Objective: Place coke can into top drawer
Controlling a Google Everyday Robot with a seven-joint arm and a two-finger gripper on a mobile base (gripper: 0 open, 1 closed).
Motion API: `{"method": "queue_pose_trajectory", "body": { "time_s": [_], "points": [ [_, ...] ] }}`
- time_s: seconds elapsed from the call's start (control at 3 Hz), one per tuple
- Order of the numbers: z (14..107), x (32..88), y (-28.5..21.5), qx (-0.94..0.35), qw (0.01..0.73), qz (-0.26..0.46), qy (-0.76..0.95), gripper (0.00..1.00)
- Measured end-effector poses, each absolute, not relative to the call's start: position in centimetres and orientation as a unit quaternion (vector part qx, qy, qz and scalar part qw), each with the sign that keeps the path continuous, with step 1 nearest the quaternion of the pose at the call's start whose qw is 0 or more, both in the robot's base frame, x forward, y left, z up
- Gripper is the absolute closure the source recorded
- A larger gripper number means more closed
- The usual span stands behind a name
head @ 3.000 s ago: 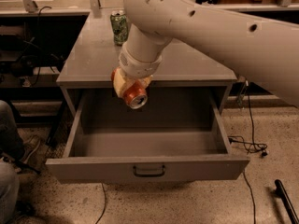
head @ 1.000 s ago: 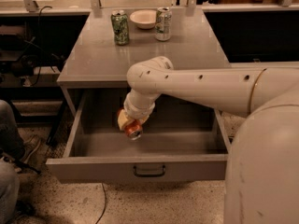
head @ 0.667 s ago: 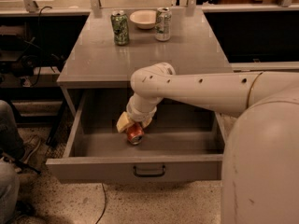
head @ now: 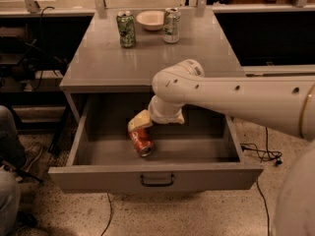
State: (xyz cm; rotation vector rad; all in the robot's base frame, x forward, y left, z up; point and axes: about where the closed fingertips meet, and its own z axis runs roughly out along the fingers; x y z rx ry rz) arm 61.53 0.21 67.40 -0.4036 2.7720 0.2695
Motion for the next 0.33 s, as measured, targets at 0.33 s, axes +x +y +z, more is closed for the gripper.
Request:
{"method": "queue_pose_trajectory", "body": {
  "time_s": [0.33],
  "points": [
    [72.12, 59.70, -3.88, -0.113, 0.202, 0.074, 0.970, 0.00]
  ]
}}
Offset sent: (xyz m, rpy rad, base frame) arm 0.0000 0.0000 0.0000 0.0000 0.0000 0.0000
